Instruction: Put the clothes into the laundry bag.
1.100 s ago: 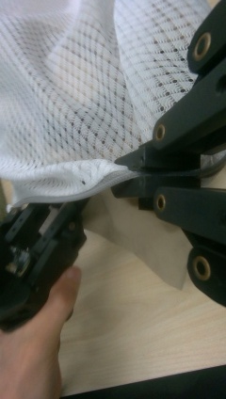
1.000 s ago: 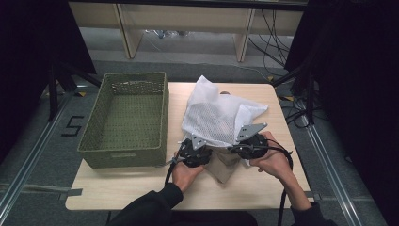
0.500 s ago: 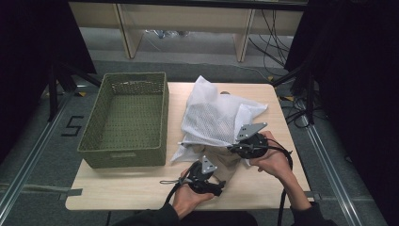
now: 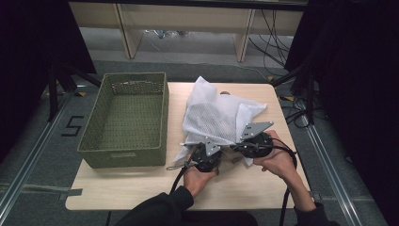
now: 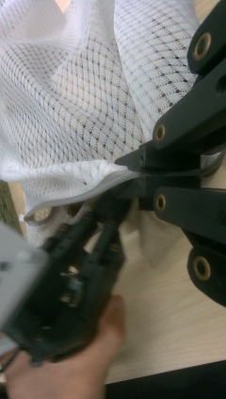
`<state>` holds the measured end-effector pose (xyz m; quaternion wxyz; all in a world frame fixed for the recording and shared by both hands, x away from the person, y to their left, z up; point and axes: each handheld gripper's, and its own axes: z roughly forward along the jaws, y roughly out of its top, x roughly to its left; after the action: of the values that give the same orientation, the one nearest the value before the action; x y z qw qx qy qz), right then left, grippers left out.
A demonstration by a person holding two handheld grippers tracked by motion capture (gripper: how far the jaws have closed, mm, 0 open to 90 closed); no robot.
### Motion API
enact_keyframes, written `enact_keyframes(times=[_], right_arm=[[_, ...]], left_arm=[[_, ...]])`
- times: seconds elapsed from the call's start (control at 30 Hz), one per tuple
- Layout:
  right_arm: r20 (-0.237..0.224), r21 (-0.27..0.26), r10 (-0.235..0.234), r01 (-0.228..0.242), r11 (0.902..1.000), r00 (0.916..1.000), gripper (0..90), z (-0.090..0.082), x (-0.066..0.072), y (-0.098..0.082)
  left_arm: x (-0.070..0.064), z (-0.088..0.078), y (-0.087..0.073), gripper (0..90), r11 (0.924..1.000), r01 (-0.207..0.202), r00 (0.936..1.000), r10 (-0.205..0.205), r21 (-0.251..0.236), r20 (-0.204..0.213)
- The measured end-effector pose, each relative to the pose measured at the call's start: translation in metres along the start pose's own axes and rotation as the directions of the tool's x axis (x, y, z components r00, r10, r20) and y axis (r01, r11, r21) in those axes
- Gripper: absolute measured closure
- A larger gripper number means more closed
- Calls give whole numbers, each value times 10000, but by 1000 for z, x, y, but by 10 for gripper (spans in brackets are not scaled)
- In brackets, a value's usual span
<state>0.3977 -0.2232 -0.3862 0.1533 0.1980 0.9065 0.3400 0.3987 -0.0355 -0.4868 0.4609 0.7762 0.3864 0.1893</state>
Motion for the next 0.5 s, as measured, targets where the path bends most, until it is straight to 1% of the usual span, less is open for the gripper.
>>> enact_keyframes(times=[0.03,0.1,0.13,0.17,0.2,0.23,0.27,0.3,0.33,0.37,0.4,0.43,0.47,0.5], right_arm=[[32,71,252,-252,9997,9997,900,-1,1,0],[-5,20,94,-94,10000,10000,900,-1,-1,-1],[-1,63,176,-176,9998,9998,900,0,0,-1],[10,72,202,-202,9998,9998,900,0,0,-2],[-15,82,170,-169,9998,9999,900,1,-1,-2],[34,92,129,-129,9999,9999,900,2,-1,-2],[51,110,110,-110,9999,9999,899,3,-1,-2],[34,111,124,-125,9999,9999,900,3,-1,-2],[40,116,122,-122,9999,9999,900,3,-1,-2],[17,126,154,-154,9998,9999,900,3,-1,-2],[25,137,154,-154,9998,9999,900,2,-1,-2],[2,142,175,-175,9997,9998,900,2,-1,-2],[-18,124,153,-152,9998,9999,900,2,-2,-2],[-17,110,107,-107,9999,9999,900,3,-2,-2]], left_arm=[[3,-1,2,872,10000,-1,10000,0,-38,-29],[7,0,-1,856,9998,-87,9999,84,162,143],[6,0,-5,839,9997,-93,9999,90,215,140],[5,-1,-9,826,9991,-167,9993,153,380,352],[6,-3,-13,810,9959,-573,9973,538,701,504],[3,-2,-16,794,9980,-327,9981,298,536,533],[4,-5,-19,780,9936,-753,9951,693,846,712],[2,-4,-22,767,9971,-456,9963,410,614,751],[1,-5,-23,754,9964,-473,9966,423,705,713],[0,-7,-24,738,9964,-479,9958,422,704,808],[0,-8,-24,712,9959,-471,9960,408,775,800],[-1,-10,-24,669,9966,-346,9953,276,753,927],[-1,-13,-24,615,9953,-419,9949,336,870,947],[-3,-16,-24,560,9952,-332,9945,238,918,1023]])
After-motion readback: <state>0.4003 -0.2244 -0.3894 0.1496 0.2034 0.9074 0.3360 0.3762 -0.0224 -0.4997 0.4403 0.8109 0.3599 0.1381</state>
